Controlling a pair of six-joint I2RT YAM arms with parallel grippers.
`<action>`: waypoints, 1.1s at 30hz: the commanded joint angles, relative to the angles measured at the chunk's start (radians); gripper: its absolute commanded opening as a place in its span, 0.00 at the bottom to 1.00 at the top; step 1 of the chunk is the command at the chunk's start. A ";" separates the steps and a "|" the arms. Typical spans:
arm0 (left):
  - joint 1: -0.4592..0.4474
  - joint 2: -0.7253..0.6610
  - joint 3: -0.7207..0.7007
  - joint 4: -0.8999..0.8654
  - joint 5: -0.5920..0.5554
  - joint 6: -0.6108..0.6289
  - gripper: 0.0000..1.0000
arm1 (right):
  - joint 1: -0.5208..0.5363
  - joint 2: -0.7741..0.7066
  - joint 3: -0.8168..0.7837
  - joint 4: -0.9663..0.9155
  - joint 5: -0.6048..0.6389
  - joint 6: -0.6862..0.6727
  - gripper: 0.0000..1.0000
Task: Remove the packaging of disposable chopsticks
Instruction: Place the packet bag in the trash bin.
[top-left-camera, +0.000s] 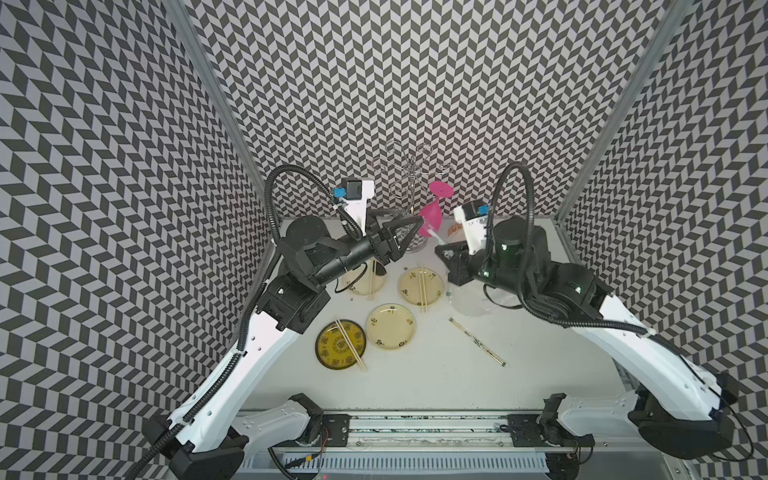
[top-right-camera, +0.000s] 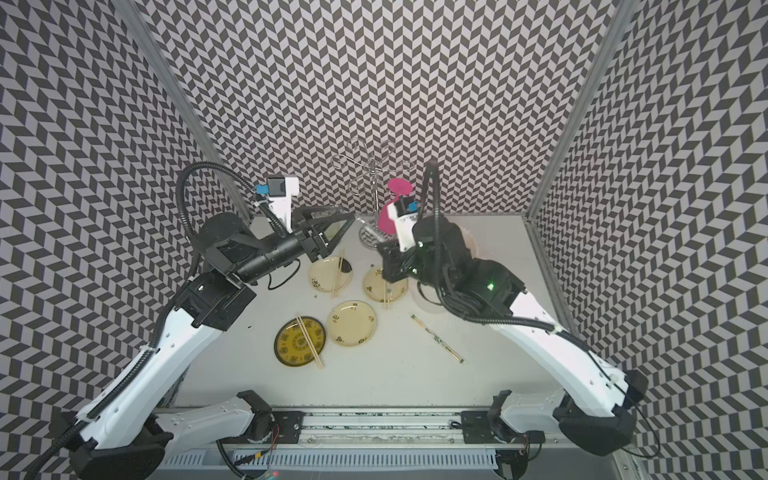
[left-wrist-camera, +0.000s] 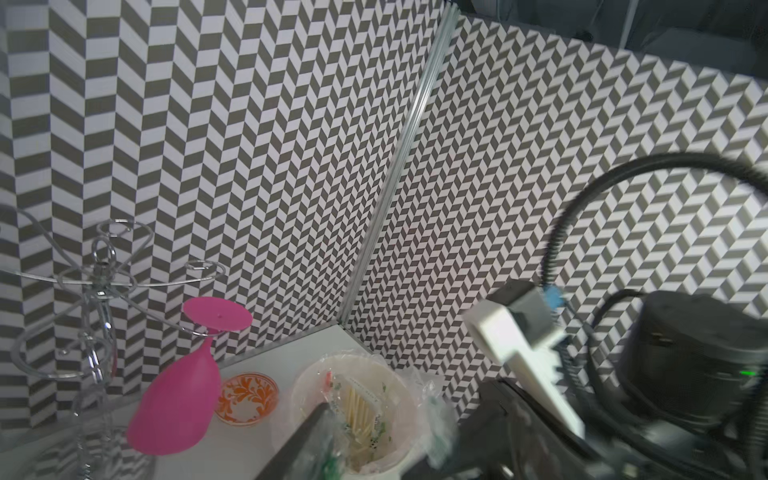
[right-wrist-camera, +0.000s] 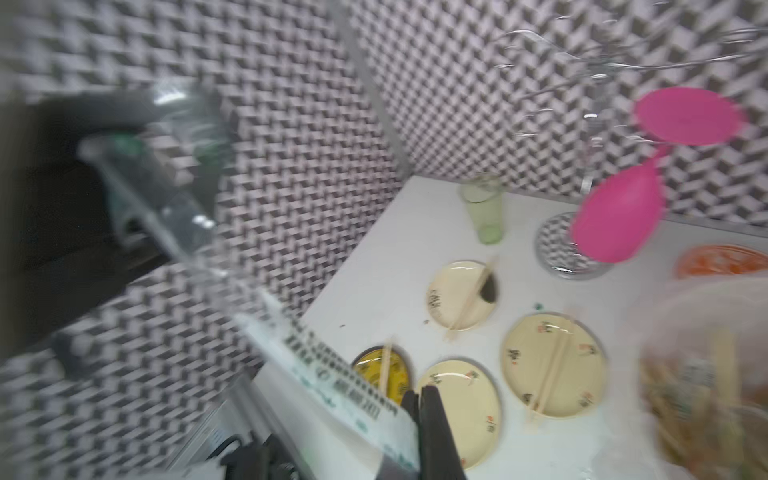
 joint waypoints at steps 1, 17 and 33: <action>-0.001 -0.078 -0.022 0.015 -0.094 0.039 0.73 | -0.177 0.016 -0.067 -0.090 0.002 -0.009 0.00; -0.001 -0.176 -0.114 -0.015 -0.078 0.085 0.73 | -0.321 0.265 0.063 -0.123 0.149 -0.073 0.00; -0.001 -0.195 -0.157 0.004 -0.078 0.066 0.73 | -0.323 0.291 0.005 -0.126 0.096 -0.091 0.34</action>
